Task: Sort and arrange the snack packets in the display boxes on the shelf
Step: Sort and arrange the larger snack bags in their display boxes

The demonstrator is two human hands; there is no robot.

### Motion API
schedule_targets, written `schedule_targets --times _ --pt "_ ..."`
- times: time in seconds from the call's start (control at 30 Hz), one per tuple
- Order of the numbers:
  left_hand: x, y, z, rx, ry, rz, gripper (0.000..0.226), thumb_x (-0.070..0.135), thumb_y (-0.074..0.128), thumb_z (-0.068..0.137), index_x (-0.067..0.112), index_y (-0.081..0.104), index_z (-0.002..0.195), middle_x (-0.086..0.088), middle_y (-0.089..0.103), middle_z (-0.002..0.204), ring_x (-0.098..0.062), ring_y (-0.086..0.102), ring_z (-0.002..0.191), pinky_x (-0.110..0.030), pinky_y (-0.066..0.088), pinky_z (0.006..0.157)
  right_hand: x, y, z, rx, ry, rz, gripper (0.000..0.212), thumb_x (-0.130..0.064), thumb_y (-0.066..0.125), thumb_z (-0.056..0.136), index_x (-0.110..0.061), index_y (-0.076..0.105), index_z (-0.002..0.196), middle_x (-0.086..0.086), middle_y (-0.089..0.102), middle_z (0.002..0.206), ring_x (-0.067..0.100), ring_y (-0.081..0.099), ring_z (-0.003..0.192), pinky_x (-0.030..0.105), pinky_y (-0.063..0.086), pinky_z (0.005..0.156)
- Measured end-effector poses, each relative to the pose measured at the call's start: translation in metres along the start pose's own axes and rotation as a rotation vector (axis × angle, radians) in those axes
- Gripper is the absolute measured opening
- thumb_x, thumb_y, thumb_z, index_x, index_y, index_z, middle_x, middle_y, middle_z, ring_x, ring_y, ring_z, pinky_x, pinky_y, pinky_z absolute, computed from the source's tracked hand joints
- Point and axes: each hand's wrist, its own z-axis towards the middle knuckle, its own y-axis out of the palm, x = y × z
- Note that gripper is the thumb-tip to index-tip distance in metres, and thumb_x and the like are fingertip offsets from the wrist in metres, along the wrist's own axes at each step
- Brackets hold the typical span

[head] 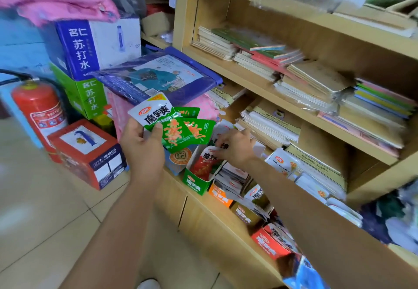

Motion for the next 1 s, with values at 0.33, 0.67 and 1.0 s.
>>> schedule_targets --times 0.33,0.67,1.0 --pt "0.008 -0.004 -0.001 0.013 -0.034 -0.02 0.013 0.0 0.063 0.094 0.002 0.061 0.107 -0.018 0.056 0.08 -0.001 0.053 0.069 -0.043 0.056 0.084 0.029 0.008 -0.051 0.014 -0.366 0.24 0.013 -0.041 0.077 0.078 -0.037 0.079 0.09 -0.011 0.072 0.109 0.016 0.066 0.102 0.045 0.056 0.08" --pt "0.006 -0.004 -0.002 -0.025 -0.014 -0.012 0.015 0.0 0.062 0.095 0.002 0.061 0.11 -0.013 0.052 0.075 -0.002 0.053 0.07 -0.04 0.053 0.08 0.023 -0.016 -0.034 0.154 -0.176 0.197 0.011 -0.027 0.081 0.082 -0.018 0.079 0.087 -0.001 0.07 0.116 0.011 0.055 0.113 0.028 0.045 0.094" --pt "0.003 -0.001 -0.001 -0.258 -0.059 -0.047 0.031 0.0 0.061 0.096 0.028 0.065 0.108 0.005 0.075 0.097 -0.015 0.071 0.098 -0.042 0.058 0.089 0.035 -0.066 -0.044 0.484 0.025 0.454 0.019 -0.032 0.068 0.095 -0.014 0.065 0.089 -0.001 0.068 0.074 0.022 0.07 0.066 0.044 0.057 0.06"
